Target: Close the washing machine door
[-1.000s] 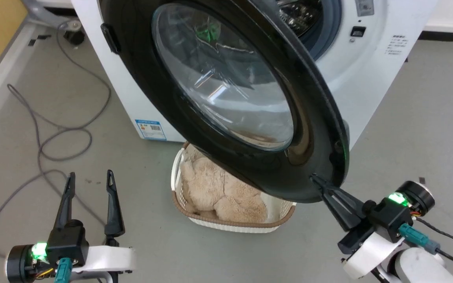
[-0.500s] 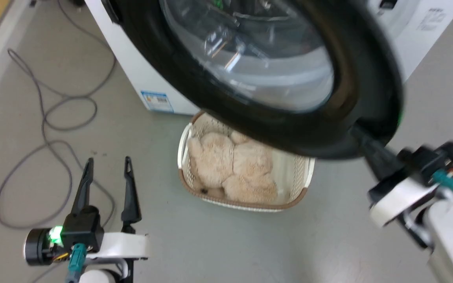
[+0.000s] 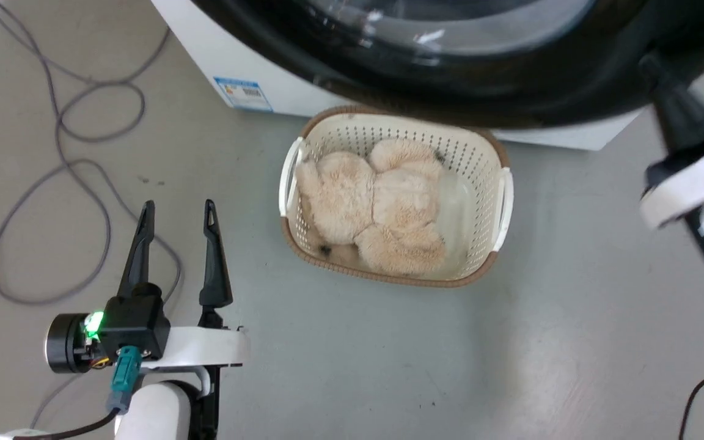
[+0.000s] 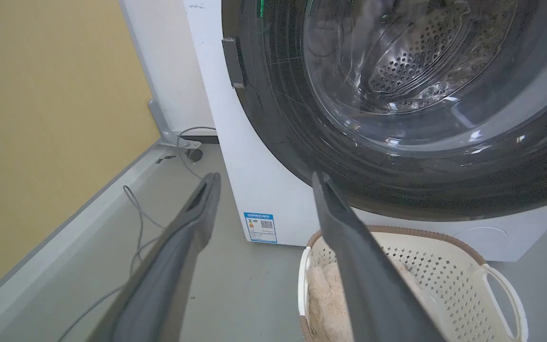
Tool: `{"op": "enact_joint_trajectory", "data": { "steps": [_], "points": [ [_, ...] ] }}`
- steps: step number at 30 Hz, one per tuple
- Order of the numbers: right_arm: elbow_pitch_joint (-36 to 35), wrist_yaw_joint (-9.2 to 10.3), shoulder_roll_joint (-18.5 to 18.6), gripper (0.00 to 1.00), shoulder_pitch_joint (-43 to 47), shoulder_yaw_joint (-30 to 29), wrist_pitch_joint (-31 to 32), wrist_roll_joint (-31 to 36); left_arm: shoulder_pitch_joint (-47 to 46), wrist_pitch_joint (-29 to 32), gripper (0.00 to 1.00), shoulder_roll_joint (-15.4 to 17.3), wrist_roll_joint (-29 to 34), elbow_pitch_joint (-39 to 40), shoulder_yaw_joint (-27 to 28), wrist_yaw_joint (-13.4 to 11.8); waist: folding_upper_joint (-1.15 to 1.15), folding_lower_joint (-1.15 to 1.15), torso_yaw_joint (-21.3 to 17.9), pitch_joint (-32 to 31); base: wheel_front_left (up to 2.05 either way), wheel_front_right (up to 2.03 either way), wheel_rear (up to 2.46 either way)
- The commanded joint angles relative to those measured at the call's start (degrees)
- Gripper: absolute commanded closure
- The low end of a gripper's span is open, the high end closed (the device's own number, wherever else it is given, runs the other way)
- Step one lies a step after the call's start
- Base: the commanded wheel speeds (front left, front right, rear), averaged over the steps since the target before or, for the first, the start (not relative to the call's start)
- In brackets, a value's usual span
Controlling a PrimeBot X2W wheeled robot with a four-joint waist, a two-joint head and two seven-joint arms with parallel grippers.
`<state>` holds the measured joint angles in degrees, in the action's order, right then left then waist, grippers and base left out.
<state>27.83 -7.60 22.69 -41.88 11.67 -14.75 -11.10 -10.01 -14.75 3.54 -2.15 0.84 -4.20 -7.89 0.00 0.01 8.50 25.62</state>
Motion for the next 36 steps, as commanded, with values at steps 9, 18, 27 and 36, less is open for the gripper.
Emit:
{"op": "enact_joint_trajectory", "data": {
  "steps": [9,18,27,36],
  "points": [
    [5.7,0.11,-0.3,1.00,-8.1,-4.5,-0.3,1.5,-1.8,-0.2,0.00,-0.5,-0.4,0.3,-0.2,0.0,0.00,-0.01,1.1,2.3,0.00,0.00,0.00],
    [5.1,0.11,-1.3,1.00,-6.8,-5.8,-0.3,3.6,-0.7,-0.2,0.00,-0.6,-0.4,-0.4,0.7,-0.4,0.00,-0.01,0.3,0.1,0.00,0.00,0.00],
    [-11.3,0.11,-5.7,1.00,1.8,-13.4,-0.3,5.0,2.8,-0.2,0.00,-0.1,0.5,-0.8,2.9,-0.1,0.00,-0.01,-4.1,-7.4,0.00,0.00,0.00],
    [-20.5,0.11,-9.6,1.00,11.5,-15.2,-0.3,7.2,5.8,-0.2,0.00,0.6,1.2,-1.2,3.4,0.3,0.00,-0.01,-9.2,-13.2,0.00,0.00,0.00]
  ]
}}
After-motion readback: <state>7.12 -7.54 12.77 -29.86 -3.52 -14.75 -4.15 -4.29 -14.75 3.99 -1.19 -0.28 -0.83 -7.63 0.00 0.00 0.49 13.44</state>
